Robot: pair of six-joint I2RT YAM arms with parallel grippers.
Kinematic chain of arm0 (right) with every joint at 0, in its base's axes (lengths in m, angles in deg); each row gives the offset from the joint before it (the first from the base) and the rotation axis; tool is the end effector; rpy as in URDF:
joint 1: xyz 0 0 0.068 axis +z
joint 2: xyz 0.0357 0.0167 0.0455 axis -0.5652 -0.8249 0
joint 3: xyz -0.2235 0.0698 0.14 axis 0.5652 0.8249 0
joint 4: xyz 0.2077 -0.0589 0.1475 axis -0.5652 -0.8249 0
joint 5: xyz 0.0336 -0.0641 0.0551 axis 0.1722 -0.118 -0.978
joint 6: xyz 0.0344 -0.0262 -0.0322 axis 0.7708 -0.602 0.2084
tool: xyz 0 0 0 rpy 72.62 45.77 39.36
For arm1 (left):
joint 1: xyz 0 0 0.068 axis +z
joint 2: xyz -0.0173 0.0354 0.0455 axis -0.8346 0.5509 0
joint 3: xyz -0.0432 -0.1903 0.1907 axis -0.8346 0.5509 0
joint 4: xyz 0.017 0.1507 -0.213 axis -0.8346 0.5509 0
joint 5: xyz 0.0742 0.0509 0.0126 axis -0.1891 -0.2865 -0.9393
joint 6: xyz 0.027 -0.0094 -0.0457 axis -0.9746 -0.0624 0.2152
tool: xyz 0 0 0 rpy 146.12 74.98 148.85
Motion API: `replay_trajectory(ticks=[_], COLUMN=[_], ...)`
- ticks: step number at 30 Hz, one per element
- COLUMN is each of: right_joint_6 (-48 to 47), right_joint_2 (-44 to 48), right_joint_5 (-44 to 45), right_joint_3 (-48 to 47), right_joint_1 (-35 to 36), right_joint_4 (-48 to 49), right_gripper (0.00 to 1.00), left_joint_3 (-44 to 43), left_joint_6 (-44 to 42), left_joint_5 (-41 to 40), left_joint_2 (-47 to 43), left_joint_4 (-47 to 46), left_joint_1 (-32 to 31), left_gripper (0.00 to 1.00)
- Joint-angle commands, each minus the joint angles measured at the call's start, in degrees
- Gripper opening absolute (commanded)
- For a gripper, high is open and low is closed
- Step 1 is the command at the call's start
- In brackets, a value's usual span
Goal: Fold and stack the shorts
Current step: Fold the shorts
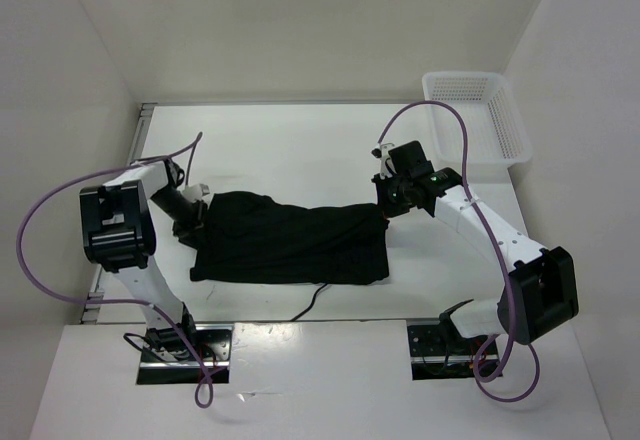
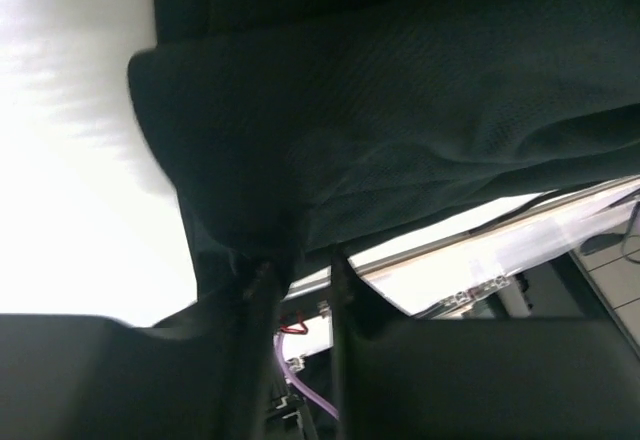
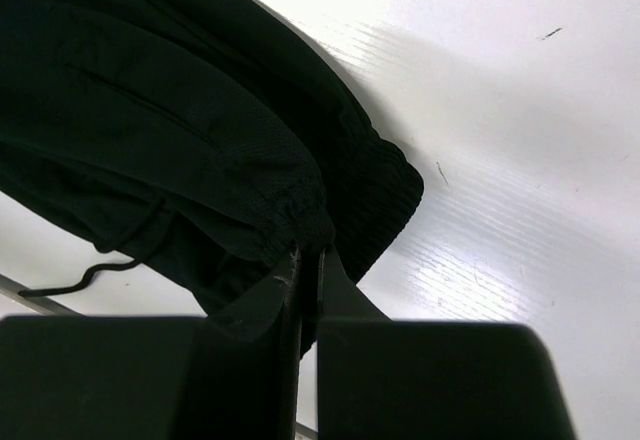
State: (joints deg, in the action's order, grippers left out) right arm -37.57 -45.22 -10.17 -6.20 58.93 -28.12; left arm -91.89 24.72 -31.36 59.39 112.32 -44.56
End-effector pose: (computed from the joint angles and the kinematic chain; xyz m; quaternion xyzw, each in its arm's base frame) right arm 0.2495 0.1185 0.2671 -0.1820 0.9349 0.1289 0.2760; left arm 0.2969 0.0510 0.1549 0.1202 -0.9741 0.1792 0.0670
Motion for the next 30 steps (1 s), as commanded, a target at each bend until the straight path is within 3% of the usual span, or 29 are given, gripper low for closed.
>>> replay_trajectory(ticks=[1,6,10,13,19,24,30], right_joint_6=[-0.7,-0.7,-0.7,-1.2,-3.8,-5.0,-3.9], right_joint_2=[1.8,1.8,1.3,0.7,-6.7,-12.7,-19.1], right_joint_5=[1.3,1.3,3.0,4.5,6.5,7.6,10.5], right_joint_3=[0.6,0.6,0.6,-1.2,-10.4,-17.4,-30.4], right_joint_1=[0.5,0.5,0.5,0.5,-1.9,-3.3,-9.9], right_joint_4=[1.4,1.4,1.4,2.1,3.7,5.7,6.9], right_gripper=[0.0,0.0,0.0,0.0,0.0,0.0,0.0], left_joint_3=[-1.3,-0.7,-2.0,-5.5,-23.0,-32.2,-44.6], left_joint_6=[-0.3,-0.3,-0.3,-0.3,-0.3,-0.3,-0.3], left_joint_5=[1.0,-0.7,-1.4,-2.1,-3.2,-2.1,1.4], left_joint_2=[1.5,2.0,-0.1,-3.9,-6.0,-1.7,0.8], left_joint_4=[-0.6,-2.9,-5.0,-5.8,-6.3,-6.3,-13.2], left_joint_1=[-1.2,-1.2,-1.2,-1.2,-0.5,-0.5,-0.5], left_gripper=[0.29,0.06,0.0,0.0,0.0,0.0,0.0])
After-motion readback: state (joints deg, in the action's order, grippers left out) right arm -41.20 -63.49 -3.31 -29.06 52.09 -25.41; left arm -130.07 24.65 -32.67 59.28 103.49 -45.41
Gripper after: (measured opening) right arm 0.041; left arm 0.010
